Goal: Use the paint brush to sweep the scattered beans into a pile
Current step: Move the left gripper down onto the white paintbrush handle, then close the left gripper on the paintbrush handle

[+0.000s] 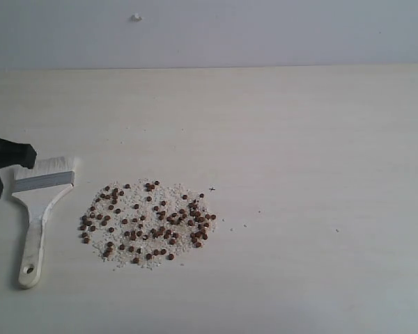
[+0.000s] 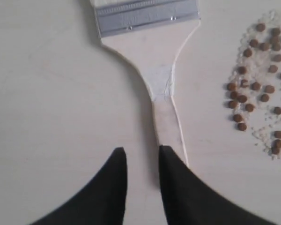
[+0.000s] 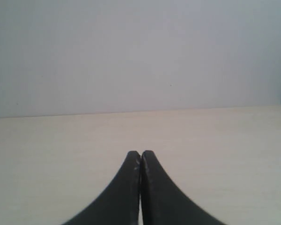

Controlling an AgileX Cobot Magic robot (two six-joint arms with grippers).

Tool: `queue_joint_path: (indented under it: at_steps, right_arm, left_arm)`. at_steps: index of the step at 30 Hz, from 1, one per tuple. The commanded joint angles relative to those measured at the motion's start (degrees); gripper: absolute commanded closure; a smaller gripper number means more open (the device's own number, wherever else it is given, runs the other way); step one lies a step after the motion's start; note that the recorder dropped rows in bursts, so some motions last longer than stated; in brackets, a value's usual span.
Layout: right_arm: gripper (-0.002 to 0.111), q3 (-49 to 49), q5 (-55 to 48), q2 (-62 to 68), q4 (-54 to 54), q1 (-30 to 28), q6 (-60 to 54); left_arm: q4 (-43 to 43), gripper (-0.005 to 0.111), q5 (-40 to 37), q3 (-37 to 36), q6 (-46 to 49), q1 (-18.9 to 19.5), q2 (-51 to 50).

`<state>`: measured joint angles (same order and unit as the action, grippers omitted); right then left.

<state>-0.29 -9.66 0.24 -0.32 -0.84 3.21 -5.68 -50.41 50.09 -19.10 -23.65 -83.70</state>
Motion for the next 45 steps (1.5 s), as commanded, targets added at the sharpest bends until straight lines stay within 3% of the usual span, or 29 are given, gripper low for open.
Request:
queue_joint_path:
  at_steps: [1, 7, 17, 22, 45]
  right_arm:
    - [0.108, 0.29, 0.8, -0.24, -0.03, -0.29, -0.06]
    - [0.108, 0.29, 0.8, -0.24, -0.03, -0.29, -0.06]
    - [0.108, 0.29, 0.8, -0.24, -0.03, -0.29, -0.06]
    - [0.108, 0.29, 0.8, -0.24, -0.03, -0.29, -0.06]
    - [0.108, 0.29, 0.8, -0.24, -0.03, -0.29, -0.06]
  left_arm:
    - [0.81, 0.067, 0.2, 0.51, -1.18, -0.38, -5.65]
    - [4.56, 0.058, 4.34, 0.51, -2.92, -0.38, -10.6]
    - [7.16, 0.058, 7.19, 0.51, -2.15, -0.38, -14.8]
    - [7.16, 0.058, 14.76, -2.85, -2.15, -0.38, -15.62]
    - [6.81, 0.058, 13.39, -2.95, -2.68, -0.38, -17.6]
